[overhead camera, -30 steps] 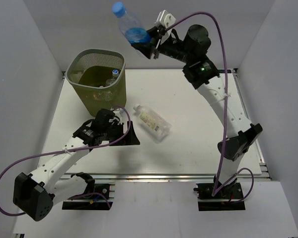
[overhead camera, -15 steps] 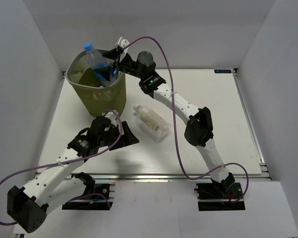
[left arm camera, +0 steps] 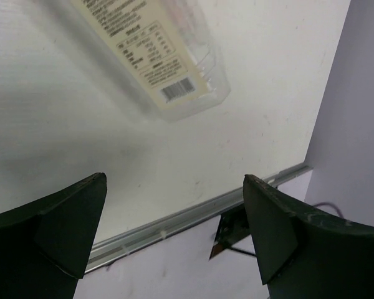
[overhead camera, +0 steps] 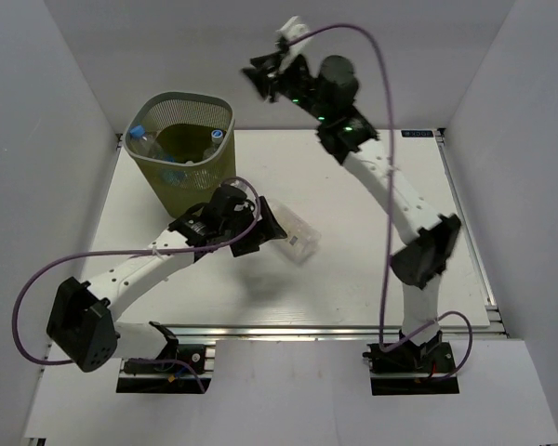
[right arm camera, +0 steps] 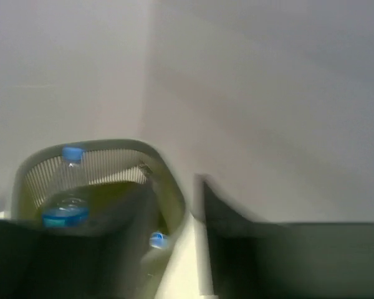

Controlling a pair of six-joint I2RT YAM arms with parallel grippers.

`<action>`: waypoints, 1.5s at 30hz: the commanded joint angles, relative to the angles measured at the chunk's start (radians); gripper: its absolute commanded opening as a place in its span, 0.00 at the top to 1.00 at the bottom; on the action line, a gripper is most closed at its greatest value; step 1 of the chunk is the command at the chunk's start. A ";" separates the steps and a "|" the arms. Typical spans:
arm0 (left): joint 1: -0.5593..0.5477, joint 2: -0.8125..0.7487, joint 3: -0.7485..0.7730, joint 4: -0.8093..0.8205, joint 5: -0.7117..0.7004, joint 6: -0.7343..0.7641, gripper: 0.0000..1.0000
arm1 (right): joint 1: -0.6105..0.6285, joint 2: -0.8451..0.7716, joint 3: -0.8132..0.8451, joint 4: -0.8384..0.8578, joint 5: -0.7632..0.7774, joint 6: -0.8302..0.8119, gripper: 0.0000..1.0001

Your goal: Put the plastic bottles in the bin

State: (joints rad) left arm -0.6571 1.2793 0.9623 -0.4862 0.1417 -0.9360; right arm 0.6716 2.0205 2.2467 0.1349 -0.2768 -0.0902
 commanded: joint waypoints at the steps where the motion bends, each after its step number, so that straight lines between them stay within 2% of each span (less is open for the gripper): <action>1: -0.039 0.040 0.079 -0.041 -0.140 -0.102 0.00 | -0.111 -0.217 -0.174 -0.301 0.148 -0.048 0.74; 2: -0.048 0.049 0.101 -0.041 -0.161 -0.139 0.00 | -0.128 -0.250 -0.230 -0.320 0.155 -0.043 0.97; 4: -0.062 0.087 0.139 -0.098 -0.227 -0.170 0.00 | -0.211 -0.345 -0.393 -0.366 0.150 -0.055 1.00; 6: -0.088 0.181 0.242 -0.171 -0.261 -0.182 0.00 | -0.274 -0.466 -0.583 -0.389 0.105 -0.049 0.80; 7: -0.088 0.214 0.274 -0.237 -0.286 -0.191 0.00 | -0.330 -0.494 -0.620 -0.396 0.087 -0.049 0.70; 9: -0.113 0.259 0.305 -0.224 -0.286 -0.202 0.00 | -0.357 -0.587 -0.750 -0.408 0.059 -0.048 0.57; 11: -0.124 0.293 0.290 -0.160 -0.297 -0.211 0.00 | -0.406 -0.661 -0.852 -0.405 0.015 -0.031 0.54; 15: -0.153 0.365 0.315 -0.176 -0.344 -0.262 0.00 | -0.464 -0.718 -0.956 -0.408 -0.048 -0.005 0.52; 19: -0.173 0.387 0.308 -0.183 -0.376 -0.290 0.00 | -0.506 -0.752 -1.013 -0.405 -0.087 0.004 0.52; 30: -0.194 0.305 0.187 0.047 -0.399 -0.311 0.00 | -0.563 -0.770 -1.096 -0.422 -0.185 0.007 0.52; 36: -0.194 0.285 0.151 0.072 -0.409 -0.333 0.00 | -0.567 -0.770 -1.122 -0.422 -0.200 0.013 0.50; 45: -0.194 0.370 0.151 0.098 -0.445 -0.373 0.00 | -0.584 -0.787 -1.151 -0.434 -0.216 0.000 0.49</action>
State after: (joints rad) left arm -0.8467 1.6360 1.1206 -0.4114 -0.2615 -1.2842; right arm 0.0975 1.2648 1.1034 -0.2993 -0.4671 -0.0856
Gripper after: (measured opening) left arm 0.998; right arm 0.507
